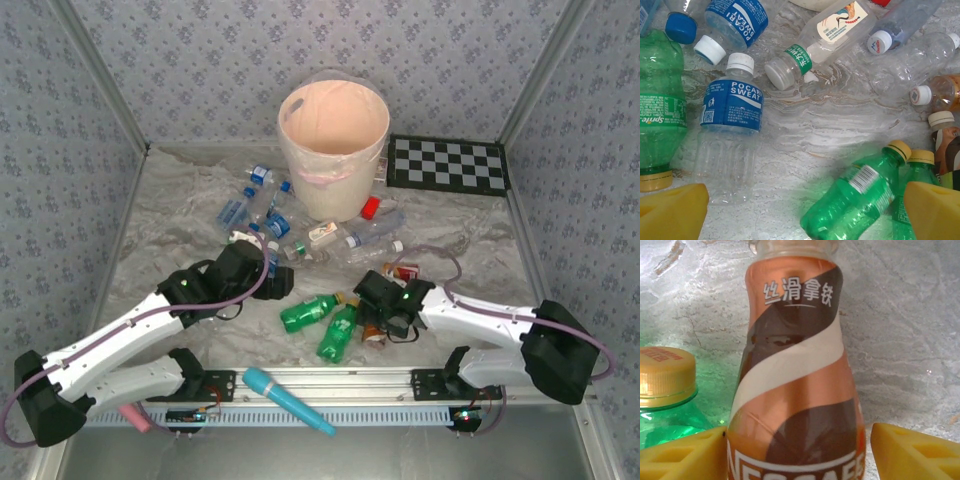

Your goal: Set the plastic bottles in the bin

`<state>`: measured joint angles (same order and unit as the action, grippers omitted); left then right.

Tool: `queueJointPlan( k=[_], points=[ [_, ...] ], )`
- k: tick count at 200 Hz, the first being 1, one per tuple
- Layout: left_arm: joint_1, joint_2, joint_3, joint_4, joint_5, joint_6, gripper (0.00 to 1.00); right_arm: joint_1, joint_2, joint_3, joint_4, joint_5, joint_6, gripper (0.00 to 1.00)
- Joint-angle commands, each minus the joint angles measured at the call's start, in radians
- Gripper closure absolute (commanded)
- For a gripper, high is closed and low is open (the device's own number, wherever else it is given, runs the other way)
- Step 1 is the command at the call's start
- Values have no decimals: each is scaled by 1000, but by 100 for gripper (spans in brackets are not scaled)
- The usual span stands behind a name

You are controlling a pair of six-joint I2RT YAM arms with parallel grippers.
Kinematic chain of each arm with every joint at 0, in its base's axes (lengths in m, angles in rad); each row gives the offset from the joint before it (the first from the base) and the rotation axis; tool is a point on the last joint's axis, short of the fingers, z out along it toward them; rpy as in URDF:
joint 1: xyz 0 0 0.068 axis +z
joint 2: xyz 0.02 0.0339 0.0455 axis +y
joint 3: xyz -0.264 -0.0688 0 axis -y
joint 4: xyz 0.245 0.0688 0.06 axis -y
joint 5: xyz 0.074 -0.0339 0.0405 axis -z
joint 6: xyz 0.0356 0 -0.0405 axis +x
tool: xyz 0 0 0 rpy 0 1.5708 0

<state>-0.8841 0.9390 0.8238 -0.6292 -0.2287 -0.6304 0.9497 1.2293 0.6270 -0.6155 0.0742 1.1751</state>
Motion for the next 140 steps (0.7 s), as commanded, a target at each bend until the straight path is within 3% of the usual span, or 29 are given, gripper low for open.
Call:
queueJointPlan(
  k=[1, 47, 140],
  points=[
    [-6, -3, 45, -22, -13, -1, 0, 6, 19, -16, 4, -8, 14, 28],
    [-8, -16, 48, -28, -6, -2, 0, 6, 24, -12, -1, 2, 14, 39],
    [-7, -72, 28, -27, -3, -15, 0, -6, -116, -3, -69, 38, 20, 46]
  ],
)
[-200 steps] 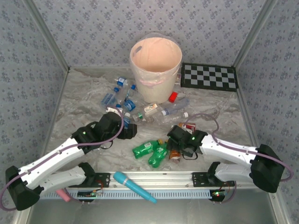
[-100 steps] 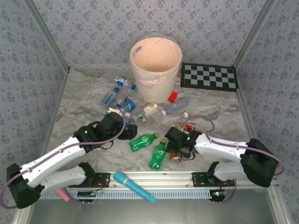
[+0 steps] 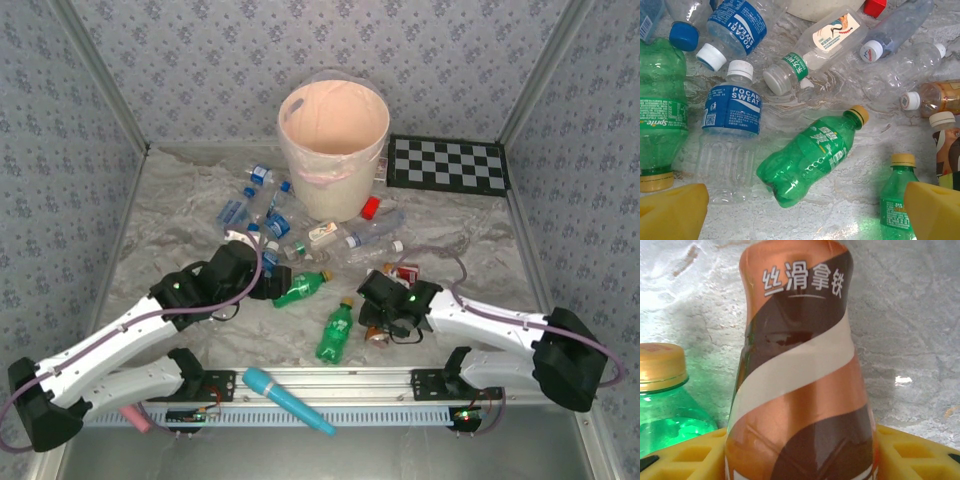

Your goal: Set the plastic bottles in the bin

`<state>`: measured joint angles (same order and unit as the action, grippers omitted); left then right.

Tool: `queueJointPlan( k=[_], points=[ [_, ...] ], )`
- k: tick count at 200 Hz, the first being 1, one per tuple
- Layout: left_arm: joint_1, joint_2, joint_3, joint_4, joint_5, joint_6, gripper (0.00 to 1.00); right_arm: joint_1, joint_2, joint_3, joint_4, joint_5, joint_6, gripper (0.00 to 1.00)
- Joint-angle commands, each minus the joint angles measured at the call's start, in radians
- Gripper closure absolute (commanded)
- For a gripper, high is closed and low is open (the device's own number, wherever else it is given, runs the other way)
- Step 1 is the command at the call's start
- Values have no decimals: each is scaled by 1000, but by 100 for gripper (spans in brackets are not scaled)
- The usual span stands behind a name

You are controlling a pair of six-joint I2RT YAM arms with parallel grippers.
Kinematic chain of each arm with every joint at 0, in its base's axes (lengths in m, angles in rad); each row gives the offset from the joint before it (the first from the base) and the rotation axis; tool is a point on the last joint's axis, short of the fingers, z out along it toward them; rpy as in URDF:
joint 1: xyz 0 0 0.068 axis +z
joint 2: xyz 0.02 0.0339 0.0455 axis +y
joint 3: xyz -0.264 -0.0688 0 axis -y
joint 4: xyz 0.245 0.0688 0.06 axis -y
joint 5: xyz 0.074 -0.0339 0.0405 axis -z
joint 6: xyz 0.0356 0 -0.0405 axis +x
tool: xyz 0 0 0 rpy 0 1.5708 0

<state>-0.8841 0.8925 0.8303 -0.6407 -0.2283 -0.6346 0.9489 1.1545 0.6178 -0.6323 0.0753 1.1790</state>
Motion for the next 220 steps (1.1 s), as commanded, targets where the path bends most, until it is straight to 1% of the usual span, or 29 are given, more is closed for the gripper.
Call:
queueJointPlan(
  k=[1, 28, 54, 78, 101, 123, 130, 161, 193, 220],
  points=[
    [-8, -26, 20, -15, -3, -11, 0, -5, -43, 6, -53, 37, 15, 46],
    [-8, -37, 22, -15, 3, -10, 0, -12, -113, 52, -125, 82, -11, 44],
    [-7, -39, 40, -16, -2, -9, 0, -36, -196, 143, -199, 140, -76, 44],
    [-7, -45, 63, -8, -24, -5, 0, -105, -244, 260, -220, 168, -188, 43],
    [-8, -57, 67, 27, -41, 0, 0, -192, -231, 395, -194, 160, -324, 43],
    [-8, -63, 73, 46, -59, 1, 0, -275, -156, 563, -161, 109, -444, 43],
    [-7, -63, 76, 47, -69, 1, 0, -294, -121, 648, -156, 98, -479, 43],
    [-8, -71, 115, 3, -130, 15, 0, -333, 35, 898, -101, 100, -617, 43],
    [-7, -98, 127, -14, -141, 37, 0, -364, 215, 1130, -33, 95, -683, 42],
    [-7, -107, 149, -33, -132, 50, 0, -378, 361, 1294, 15, 143, -722, 41]
  ],
)
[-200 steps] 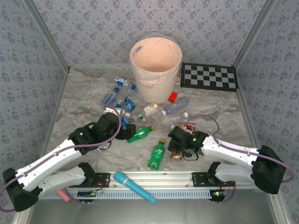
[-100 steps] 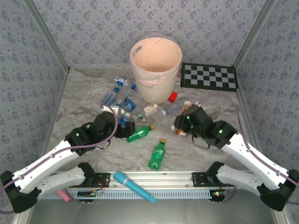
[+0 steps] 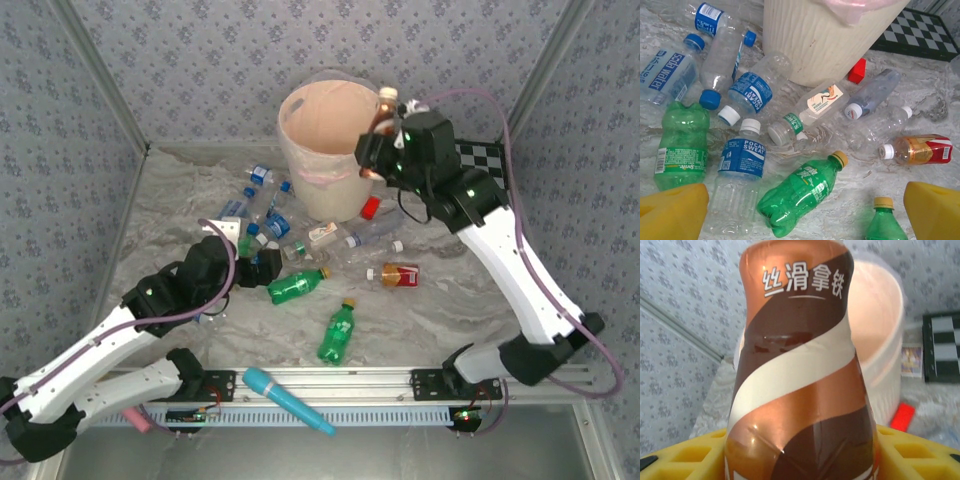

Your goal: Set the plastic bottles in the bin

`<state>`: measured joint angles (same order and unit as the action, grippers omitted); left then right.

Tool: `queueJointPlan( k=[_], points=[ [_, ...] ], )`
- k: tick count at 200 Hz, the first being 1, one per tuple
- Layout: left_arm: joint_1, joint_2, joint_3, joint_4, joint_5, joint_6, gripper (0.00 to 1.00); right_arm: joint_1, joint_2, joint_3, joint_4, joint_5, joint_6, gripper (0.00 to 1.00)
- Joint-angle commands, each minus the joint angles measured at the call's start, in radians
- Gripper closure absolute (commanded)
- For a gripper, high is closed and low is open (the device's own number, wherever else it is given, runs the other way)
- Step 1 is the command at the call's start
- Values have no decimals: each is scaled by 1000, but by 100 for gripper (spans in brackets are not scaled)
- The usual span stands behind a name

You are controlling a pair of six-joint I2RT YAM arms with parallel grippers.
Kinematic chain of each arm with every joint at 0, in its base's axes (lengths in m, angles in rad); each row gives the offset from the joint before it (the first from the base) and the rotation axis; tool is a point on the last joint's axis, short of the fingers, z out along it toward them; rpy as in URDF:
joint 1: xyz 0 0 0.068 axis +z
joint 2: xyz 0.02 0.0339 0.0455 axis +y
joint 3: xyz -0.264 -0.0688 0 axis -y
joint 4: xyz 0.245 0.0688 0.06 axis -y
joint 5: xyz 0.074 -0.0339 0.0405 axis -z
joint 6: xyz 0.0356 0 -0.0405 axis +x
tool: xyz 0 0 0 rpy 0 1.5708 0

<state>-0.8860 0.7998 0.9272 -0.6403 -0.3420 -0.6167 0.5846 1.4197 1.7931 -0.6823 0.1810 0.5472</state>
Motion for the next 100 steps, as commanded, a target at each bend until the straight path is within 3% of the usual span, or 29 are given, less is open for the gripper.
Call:
queueJointPlan(
  k=[1, 66, 100],
  points=[
    [-6, -14, 53, -33, -17, 33, 0, -15, 100, 123, 68, 39, -92, 41],
    [-6, -50, 84, -114, 13, 69, 0, -45, 458, 518, 60, 162, -228, 42],
    [-7, -75, 95, -136, 31, 80, 0, -40, 570, 600, 76, 213, -328, 40]
  ],
)
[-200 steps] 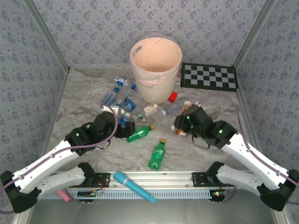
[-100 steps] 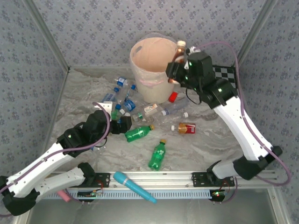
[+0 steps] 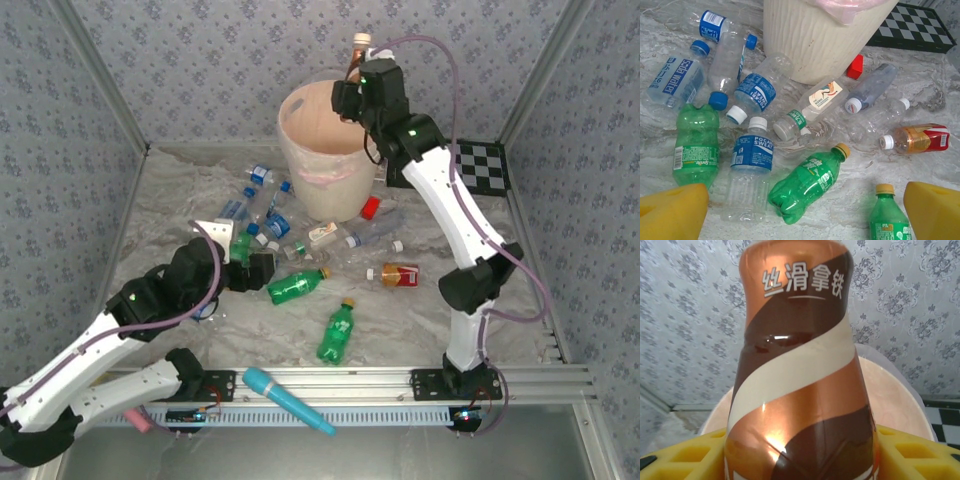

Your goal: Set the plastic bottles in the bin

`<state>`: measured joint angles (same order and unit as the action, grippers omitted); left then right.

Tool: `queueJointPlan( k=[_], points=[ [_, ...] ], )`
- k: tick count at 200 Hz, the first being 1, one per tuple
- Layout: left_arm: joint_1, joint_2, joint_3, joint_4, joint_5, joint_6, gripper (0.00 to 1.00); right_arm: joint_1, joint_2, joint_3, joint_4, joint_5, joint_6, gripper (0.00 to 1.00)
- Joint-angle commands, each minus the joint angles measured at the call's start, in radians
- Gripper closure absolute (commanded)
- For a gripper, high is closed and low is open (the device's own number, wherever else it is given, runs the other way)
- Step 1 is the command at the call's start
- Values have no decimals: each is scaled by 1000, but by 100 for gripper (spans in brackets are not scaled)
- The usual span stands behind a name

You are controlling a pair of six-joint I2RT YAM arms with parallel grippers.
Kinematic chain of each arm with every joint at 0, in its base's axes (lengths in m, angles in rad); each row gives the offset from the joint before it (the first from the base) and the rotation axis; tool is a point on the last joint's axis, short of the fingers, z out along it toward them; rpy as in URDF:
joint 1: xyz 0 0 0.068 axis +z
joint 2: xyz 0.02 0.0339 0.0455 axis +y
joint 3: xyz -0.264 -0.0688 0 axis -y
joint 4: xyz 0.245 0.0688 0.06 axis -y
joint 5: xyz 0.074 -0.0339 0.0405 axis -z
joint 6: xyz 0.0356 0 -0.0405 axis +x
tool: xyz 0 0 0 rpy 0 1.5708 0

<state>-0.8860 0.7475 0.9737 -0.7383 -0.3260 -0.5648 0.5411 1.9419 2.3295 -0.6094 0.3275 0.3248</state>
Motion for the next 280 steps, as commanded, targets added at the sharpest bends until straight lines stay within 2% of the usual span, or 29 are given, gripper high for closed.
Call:
queueJointPlan(
  k=[1, 45, 73, 110, 119, 133, 136, 191, 249, 280],
  points=[
    [-6, -23, 49, -38, 15, 28, 0, 3, 49, 64, 3, 67, -107, 40],
    [-5, -47, 44, -51, -2, 31, 0, -4, 86, 81, 28, 65, -150, 41],
    [-6, -49, 35, -36, -2, 29, 0, -6, 88, 81, 14, 67, -156, 36],
    [-5, -41, 37, -42, -1, 25, 0, -7, 81, 79, 13, 60, -168, 35],
    [-5, -41, 37, -45, 2, 23, 0, -8, 81, 80, 13, 59, -170, 29],
    [-6, -40, 37, -49, 11, 22, 0, -7, 79, 80, 13, 62, -170, 3],
    [-5, -39, 39, -51, 11, 22, 0, -8, 78, 79, 13, 63, -169, 0],
    [-6, -38, 36, -33, 37, 20, 0, -4, 14, -1, 3, 65, -142, 0],
    [-6, 19, 39, -11, 63, 11, 0, 0, -148, -238, 78, 47, -84, 0],
    [-6, 51, 42, 31, 124, -3, 0, 1, -269, -414, 102, 14, -28, 0]
  ],
)
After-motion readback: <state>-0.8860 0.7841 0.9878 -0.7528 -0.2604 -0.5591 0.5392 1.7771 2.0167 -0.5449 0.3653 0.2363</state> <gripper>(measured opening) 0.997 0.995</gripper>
